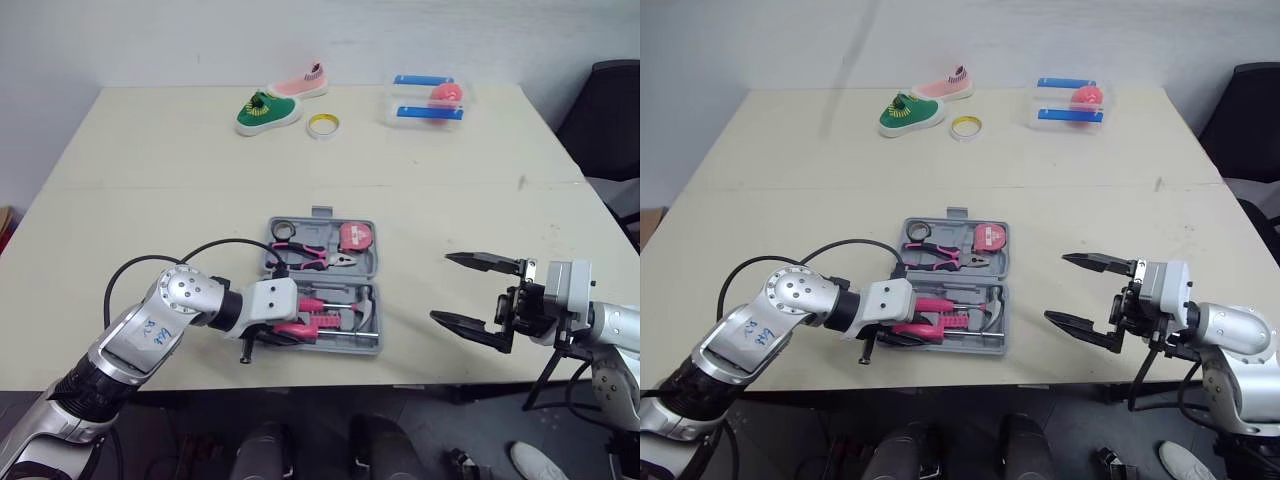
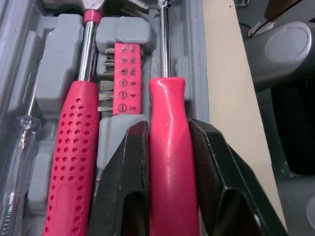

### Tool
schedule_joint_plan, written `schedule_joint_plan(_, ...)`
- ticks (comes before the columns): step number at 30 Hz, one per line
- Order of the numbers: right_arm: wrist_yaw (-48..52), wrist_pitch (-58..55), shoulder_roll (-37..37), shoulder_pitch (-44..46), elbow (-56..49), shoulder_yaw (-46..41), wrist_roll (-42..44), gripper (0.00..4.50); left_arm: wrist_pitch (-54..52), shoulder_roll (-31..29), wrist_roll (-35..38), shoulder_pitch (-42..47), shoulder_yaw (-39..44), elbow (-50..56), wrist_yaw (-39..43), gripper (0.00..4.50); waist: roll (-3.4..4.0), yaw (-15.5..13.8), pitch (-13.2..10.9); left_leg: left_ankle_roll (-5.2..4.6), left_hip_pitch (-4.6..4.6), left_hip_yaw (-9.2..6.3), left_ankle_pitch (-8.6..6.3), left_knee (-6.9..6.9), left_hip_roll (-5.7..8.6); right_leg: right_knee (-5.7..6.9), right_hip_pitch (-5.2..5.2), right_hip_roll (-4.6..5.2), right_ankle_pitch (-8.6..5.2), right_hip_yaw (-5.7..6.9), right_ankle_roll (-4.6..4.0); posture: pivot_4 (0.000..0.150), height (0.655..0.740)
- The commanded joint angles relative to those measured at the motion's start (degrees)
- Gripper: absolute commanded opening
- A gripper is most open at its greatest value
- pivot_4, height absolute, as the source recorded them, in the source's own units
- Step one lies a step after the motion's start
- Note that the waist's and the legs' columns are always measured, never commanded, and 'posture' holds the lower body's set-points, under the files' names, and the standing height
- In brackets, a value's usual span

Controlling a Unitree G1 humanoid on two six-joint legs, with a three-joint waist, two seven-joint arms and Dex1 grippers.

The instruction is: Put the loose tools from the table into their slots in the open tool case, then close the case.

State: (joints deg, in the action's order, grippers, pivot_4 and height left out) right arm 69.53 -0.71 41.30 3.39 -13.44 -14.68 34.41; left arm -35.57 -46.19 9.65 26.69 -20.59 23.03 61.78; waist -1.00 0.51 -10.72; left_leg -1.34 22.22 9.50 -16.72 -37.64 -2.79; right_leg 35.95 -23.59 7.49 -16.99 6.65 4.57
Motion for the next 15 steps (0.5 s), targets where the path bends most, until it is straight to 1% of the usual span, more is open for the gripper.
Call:
schedule_joint_plan(1, -0.9, -0.8, 0.2, 0.5, -2.1, -0.1, 0.6, 4.5, 1.2, 1.1, 1.4, -0.1, 1.4, 2.8, -0.1, 2.39, 0.0, -0.3, 0.0, 0.0, 0.0, 0.0, 0.0, 0.0, -0.01, 0.0, 0.0, 0.0, 0.0, 0.0, 0.0, 0.15, 0.74)
schedule_joint_plan(4, -0.9, -0.7, 0.3, 0.8, -1.4, 0.1, 0.5, 4.5, 4.6, 1.3, 4.0, 0.4, 4.5, 3.2, 1.6, 3.69, 0.0, -0.4, 0.0, 0.0, 0.04, 0.0, 0.0, -0.06, -0.01, 0.01, -0.01, 0.0, 0.0, 0.01, 0.0, 0.15, 0.74)
schedule_joint_plan(7, -0.7, -0.6, 0.3, 0.9, -1.0, 0.1, 0.4, 4.5, 5.8, 2.3, 8.2, 0.3, 8.0, 2.6, 2.6, 3.69, 0.0, -0.4, 0.0, -0.02, 0.05, -0.05, -0.01, -0.13, -0.02, 0.02, 0.03, 0.04, 0.01, 0.03, 0.01, 0.15, 0.74)
schedule_joint_plan(10, -0.6, -0.1, 0.0, 0.8, -0.1, -0.1, 0.2, 4.5, 11.3, 5.5, 11.6, -1.6, 11.6, -0.5, 3.2, 3.69, 0.0, -0.5, 0.0, -0.03, 0.06, -0.07, -0.01, -0.14, -0.01, 0.01, 0.05, 0.04, 0.01, 0.05, 0.01, 0.15, 0.74)
schedule_joint_plan(12, -0.5, 0.4, -0.3, 0.5, 0.7, -0.1, 0.0, 4.5, 14.0, 7.6, 13.0, -3.2, 12.9, -2.3, 3.6, 3.15, 0.0, -0.5, 0.0, -0.04, 0.05, -0.07, -0.02, -0.18, 0.0, 0.01, 0.09, 0.03, 0.01, 0.06, 0.02, 0.15, 0.74)
schedule_joint_plan(13, -0.1, 1.0, -0.5, 0.1, 1.2, -0.1, -0.2, 4.5, 16.4, 7.3, 10.1, -3.7, 11.7, -3.9, 3.1, 2.85, 0.0, -0.4, 0.0, -0.05, 0.06, -0.07, -0.02, -0.23, -0.01, 0.02, 0.09, 0.02, 0.01, 0.07, 0.02, 0.15, 0.74)
schedule_joint_plan(14, 0.2, 1.4, -0.6, -0.1, 1.6, 0.0, -0.4, 4.5, 18.3, 6.9, 7.8, -4.0, 10.7, -5.0, 2.9, 2.48, 0.0, -0.4, 0.0, -0.05, 0.06, -0.07, -0.02, -0.25, -0.02, 0.02, 0.09, 0.02, 0.02, 0.07, 0.03, 0.15, 0.74)
schedule_joint_plan(15, 0.3, 1.9, -0.8, -0.4, 2.1, -0.1, -0.6, 4.5, 19.1, 7.7, 7.5, -4.5, 10.4, -6.0, 2.4, 1.94, 0.0, -0.4, 0.0, -0.05, 0.05, -0.06, -0.02, -0.26, -0.02, 0.03, 0.1, -0.01, 0.02, 0.07, 0.03, 0.15, 0.74)
